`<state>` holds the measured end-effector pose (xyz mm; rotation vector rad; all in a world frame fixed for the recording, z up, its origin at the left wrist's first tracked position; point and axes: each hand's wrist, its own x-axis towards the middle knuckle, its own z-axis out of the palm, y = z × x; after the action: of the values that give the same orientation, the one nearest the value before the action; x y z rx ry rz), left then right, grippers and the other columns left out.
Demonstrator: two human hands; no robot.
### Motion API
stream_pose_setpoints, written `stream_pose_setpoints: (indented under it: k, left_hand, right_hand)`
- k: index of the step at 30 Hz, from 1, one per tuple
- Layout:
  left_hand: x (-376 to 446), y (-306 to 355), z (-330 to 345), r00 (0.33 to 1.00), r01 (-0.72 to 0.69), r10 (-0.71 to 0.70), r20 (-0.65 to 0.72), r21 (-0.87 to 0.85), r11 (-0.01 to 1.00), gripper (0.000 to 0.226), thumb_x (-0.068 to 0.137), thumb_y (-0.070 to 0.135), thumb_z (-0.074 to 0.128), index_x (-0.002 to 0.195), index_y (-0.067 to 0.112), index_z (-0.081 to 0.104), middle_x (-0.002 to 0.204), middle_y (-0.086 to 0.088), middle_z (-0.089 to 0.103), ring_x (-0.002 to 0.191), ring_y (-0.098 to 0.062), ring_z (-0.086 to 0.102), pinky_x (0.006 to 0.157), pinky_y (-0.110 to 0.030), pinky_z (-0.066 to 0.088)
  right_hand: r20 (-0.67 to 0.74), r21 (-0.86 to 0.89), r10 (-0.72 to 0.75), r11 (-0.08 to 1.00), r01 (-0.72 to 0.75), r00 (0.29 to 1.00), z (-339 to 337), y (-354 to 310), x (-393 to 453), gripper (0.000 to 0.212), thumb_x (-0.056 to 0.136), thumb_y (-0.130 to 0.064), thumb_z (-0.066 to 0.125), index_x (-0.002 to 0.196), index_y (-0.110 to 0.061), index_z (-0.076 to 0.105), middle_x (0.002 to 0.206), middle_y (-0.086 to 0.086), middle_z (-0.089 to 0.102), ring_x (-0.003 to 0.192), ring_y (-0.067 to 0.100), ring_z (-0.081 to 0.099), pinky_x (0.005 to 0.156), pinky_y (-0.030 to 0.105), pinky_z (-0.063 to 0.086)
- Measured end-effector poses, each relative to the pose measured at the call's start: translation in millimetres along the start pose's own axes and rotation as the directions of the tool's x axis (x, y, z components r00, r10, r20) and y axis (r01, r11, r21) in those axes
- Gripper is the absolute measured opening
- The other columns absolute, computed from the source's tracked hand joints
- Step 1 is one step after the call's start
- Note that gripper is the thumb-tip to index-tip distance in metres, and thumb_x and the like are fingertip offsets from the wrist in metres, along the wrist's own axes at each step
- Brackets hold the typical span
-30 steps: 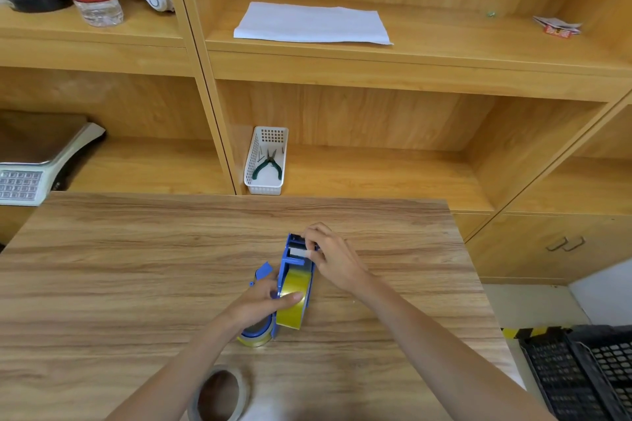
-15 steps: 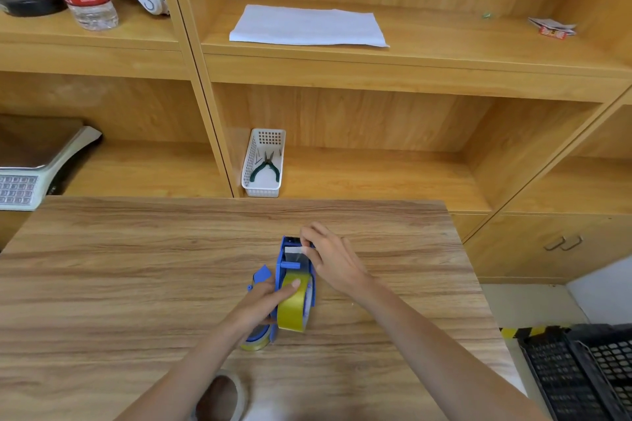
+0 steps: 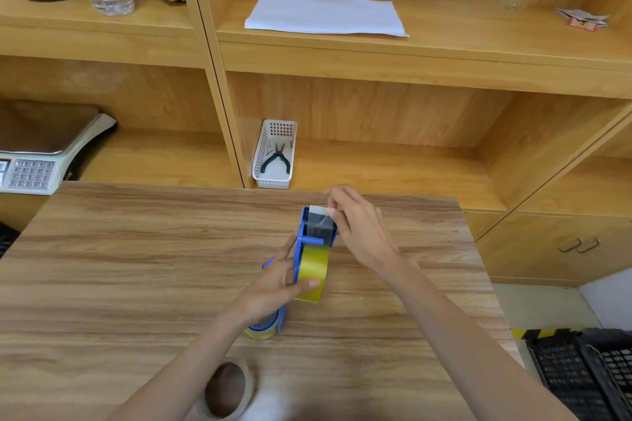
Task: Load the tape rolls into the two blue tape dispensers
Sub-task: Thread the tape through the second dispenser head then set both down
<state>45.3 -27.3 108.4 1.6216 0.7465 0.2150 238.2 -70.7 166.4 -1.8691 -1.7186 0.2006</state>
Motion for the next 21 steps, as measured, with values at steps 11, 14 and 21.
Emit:
stream_pose_setpoints:
  k: [11,14,21]
  left_hand:
    - [4,13,14,0.962,0.197,-0.237,-0.135,-0.260,0.945,0.046,0.086,0.055,0.061,0.112,0.018,0.069,0.080,0.010,0.076,0.080,-0.008,0.071,0.086,-0.032,0.055]
    - [2,4,13,0.961,0.184,-0.225,-0.162,-0.237,0.954,0.076,0.072,0.071,0.069,0.110,0.006,0.066,0.087,0.001,0.067,0.087,-0.018,0.064,0.100,-0.052,0.047]
    - [-13,10,14,0.997,0.055,-0.052,0.053,-0.071,0.996,0.041,0.095,0.030,0.058,0.135,0.021,0.053,0.159,0.004,0.028,0.134,0.011,0.035,0.092,0.004,0.034]
  right_hand:
    - [-0.046,-0.024,-0.022,0.999,0.021,0.999,-4,-10,4,0.017,0.102,-0.016,0.038,0.088,-0.023,0.033,0.088,0.002,0.059,0.073,0.033,0.058,0.064,0.045,0.052]
    - [-0.058,-0.031,0.026,0.999,-0.027,0.998,-6,-7,6,0.019,0.099,-0.007,0.041,0.085,-0.019,0.035,0.074,0.003,0.054,0.065,0.029,0.054,0.060,0.042,0.049]
    - [-0.063,0.030,0.145,0.989,-0.143,0.987,-15,3,13,0.017,0.097,-0.002,0.038,0.086,-0.014,0.042,0.057,0.006,0.051,0.045,0.017,0.040,0.048,0.030,0.039]
